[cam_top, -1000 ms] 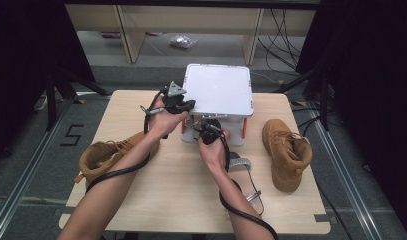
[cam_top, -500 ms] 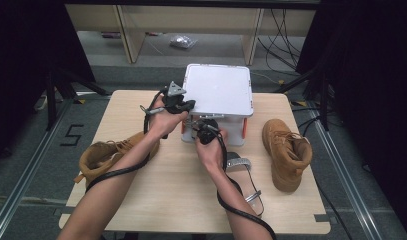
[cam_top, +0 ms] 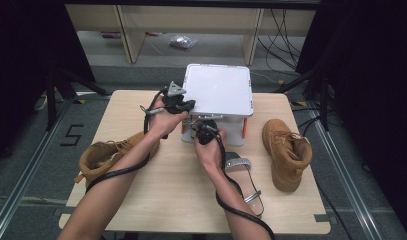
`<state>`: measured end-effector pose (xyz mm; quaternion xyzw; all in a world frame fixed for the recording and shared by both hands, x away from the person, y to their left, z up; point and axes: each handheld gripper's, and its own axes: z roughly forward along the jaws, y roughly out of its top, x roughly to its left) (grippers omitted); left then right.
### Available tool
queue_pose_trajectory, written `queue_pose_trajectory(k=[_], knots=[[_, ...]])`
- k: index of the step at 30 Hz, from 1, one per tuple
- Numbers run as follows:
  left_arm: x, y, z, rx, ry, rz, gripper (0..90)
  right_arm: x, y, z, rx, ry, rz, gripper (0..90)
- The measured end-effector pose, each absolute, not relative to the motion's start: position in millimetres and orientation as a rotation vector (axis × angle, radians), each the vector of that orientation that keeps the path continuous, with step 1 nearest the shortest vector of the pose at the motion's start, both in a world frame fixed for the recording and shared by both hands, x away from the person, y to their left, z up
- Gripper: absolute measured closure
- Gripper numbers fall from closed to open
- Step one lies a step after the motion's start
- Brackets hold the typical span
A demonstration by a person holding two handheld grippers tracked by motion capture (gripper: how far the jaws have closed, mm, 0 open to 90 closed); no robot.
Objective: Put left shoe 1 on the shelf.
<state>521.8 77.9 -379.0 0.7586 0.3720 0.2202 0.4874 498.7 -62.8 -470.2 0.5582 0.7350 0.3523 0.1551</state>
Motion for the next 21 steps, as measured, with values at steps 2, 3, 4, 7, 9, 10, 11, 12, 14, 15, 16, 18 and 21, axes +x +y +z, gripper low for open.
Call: queue_pose_trajectory(k=[2,3,4,7,9,10,11,12,14,15,16,18,21], knots=[[521.7,78.0,-379.1,1.843,0.905,0.536,89.8,498.5,-62.4,-470.1,1.599,2.101,0.999,90.0],[521.7,78.1,-379.1,1.843,0.905,0.536,89.9,498.5,-61.8,-470.2,1.603,2.096,1.002,90.0],[521.7,78.1,-379.0,1.843,0.905,0.536,89.9,498.5,-61.5,-470.3,1.606,2.097,1.005,90.0],[521.7,78.2,-379.0,1.844,0.905,0.535,89.9,500.5,-63.0,-472.2,1.572,2.099,1.021,90.0],[521.7,78.1,-378.9,1.846,0.905,0.536,89.9,500.5,-63.4,-472.6,1.564,2.104,1.016,90.0],[521.7,78.0,-378.9,1.846,0.905,0.536,89.9,500.5,-63.4,-472.6,1.564,2.103,1.019,90.0],[521.7,78.2,-379.0,1.844,0.906,0.535,89.9,500.4,-62.9,-472.8,1.567,2.101,1.019,90.0],[521.8,78.3,-378.9,1.845,0.906,0.535,89.9,499.5,-61.4,-472.7,1.589,2.093,1.025,90.0],[521.8,78.3,-379.0,1.844,0.906,0.533,89.9,498.4,-60.4,-471.9,1.608,2.097,1.014,90.0],[521.8,78.2,-379.1,1.843,0.906,0.532,89.9,498.7,-61.5,-472.0,1.58,2.104,0.991,90.0],[521.7,78.1,-379.1,1.844,0.904,0.534,89.9,498.6,-59.7,-474.0,1.595,2.109,1.003,90.0],[521.7,78.1,-379.1,1.841,0.906,0.532,89.9,499.5,-60.6,-475.8,1.548,2.107,0.984,90.0],[521.7,78.2,-379.1,1.838,0.907,0.529,89.9,500.1,-59.9,-476.9,1.537,2.111,0.989,90.0]])
